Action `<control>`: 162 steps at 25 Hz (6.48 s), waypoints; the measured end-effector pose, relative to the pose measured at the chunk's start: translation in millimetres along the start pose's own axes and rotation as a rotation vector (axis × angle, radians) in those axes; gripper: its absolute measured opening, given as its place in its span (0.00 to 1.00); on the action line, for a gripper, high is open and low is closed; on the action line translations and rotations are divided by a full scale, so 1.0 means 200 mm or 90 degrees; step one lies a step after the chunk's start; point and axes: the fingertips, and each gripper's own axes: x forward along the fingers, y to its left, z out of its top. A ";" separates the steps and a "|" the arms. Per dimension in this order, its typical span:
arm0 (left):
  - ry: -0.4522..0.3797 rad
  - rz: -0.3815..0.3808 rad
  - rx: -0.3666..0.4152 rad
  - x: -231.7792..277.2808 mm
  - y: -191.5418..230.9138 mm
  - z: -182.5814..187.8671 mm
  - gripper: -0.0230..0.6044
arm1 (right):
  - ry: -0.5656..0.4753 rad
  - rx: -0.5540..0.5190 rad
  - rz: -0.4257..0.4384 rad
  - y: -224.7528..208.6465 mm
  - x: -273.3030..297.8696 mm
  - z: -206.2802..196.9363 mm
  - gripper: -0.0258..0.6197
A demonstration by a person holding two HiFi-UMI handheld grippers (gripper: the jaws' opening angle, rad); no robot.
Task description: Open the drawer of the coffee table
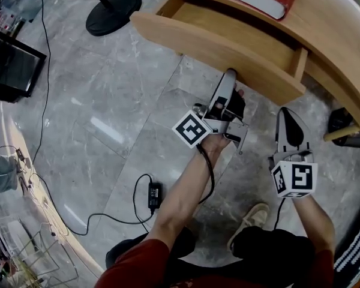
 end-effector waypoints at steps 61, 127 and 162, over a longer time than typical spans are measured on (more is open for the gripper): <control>-0.003 -0.003 0.025 -0.32 0.00 0.03 0.38 | 0.043 -0.042 0.008 0.09 -0.08 -0.18 0.03; 0.311 0.221 0.909 -0.50 0.21 -0.28 0.05 | 0.052 -0.046 -0.014 0.04 -0.07 -0.25 0.03; 0.463 0.546 0.776 -0.16 -2.26 0.17 0.05 | 0.252 0.091 -0.084 0.04 -0.92 1.78 0.03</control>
